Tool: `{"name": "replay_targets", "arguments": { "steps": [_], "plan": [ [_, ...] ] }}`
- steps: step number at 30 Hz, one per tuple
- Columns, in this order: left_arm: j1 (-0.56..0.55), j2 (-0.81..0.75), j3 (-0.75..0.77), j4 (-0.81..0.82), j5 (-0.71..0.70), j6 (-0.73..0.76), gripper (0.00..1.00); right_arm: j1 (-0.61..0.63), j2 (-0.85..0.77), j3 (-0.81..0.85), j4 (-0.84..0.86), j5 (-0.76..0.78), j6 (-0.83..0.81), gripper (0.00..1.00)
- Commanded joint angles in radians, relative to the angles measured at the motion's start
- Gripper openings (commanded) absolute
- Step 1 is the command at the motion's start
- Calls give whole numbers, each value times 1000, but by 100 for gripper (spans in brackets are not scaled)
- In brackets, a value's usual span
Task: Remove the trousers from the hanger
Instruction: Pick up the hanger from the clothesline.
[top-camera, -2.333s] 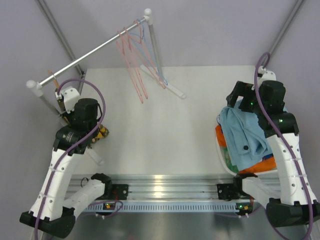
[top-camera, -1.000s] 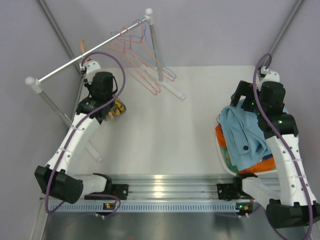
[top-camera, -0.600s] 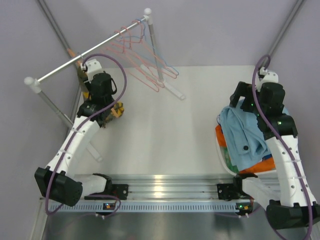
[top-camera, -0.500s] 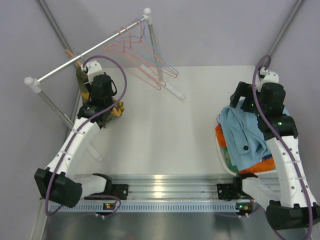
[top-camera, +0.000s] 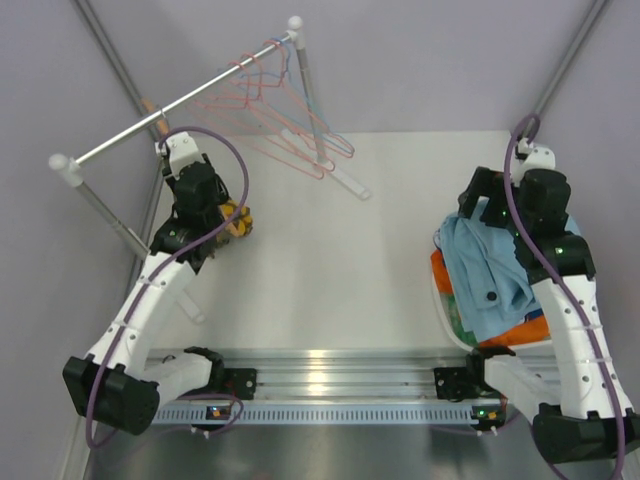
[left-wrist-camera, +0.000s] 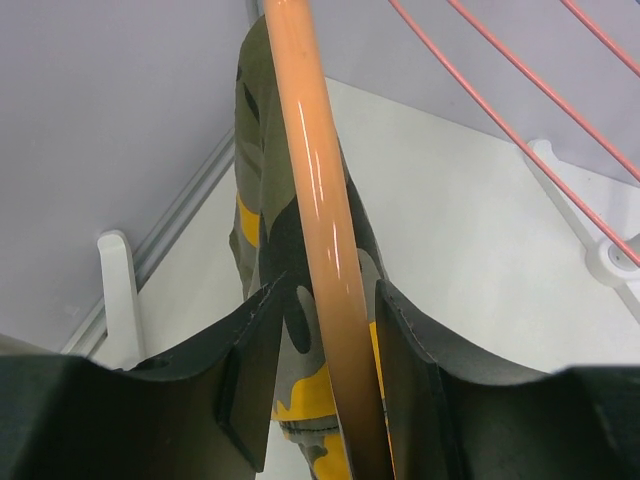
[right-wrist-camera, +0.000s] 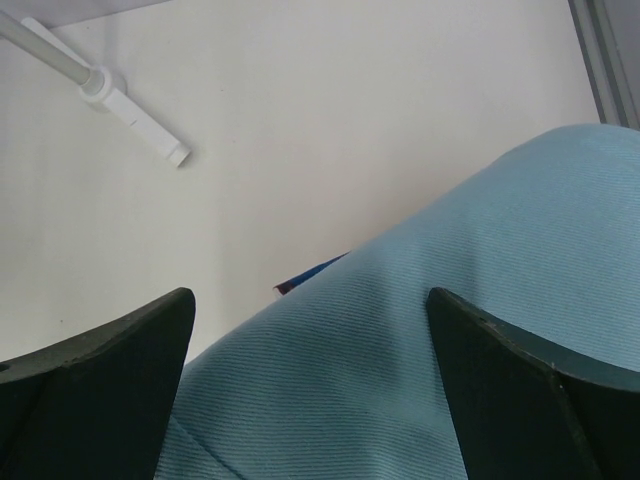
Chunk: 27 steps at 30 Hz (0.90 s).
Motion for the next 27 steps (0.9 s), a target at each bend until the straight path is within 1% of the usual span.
{"name": "replay_targets", "arguments": {
  "steps": [1, 6, 10, 13, 14, 18, 21, 24, 27],
  "plan": [
    [4, -17, -26, 65, -11, 8, 47, -15, -31, -5, 38, -10, 1, 100],
    [3, -13, -38, 70, 15, -9, 47, -17, -35, -9, 33, -11, -1, 100],
    [-20, -4, -26, 51, -19, -27, 48, -17, -34, -14, 35, -13, 2, 100],
    [-51, 14, -12, 28, -89, -42, 48, -15, -28, -14, 37, -18, 7, 100],
    [-63, 22, -14, 30, -149, -44, 48, -17, -28, -14, 38, -19, 8, 100],
    [-90, 37, -17, 30, -235, -68, 47, -15, -23, -14, 41, -22, 11, 100],
    [-88, 36, -17, 30, -273, -95, 45, -15, -23, -14, 40, -24, 10, 100],
    [-91, 37, -17, 43, -284, -87, 43, -15, -20, -15, 43, -27, 11, 100],
    [-91, 43, -14, 53, -303, -82, 39, -15, -13, -14, 44, -27, 17, 100]
  ]
}}
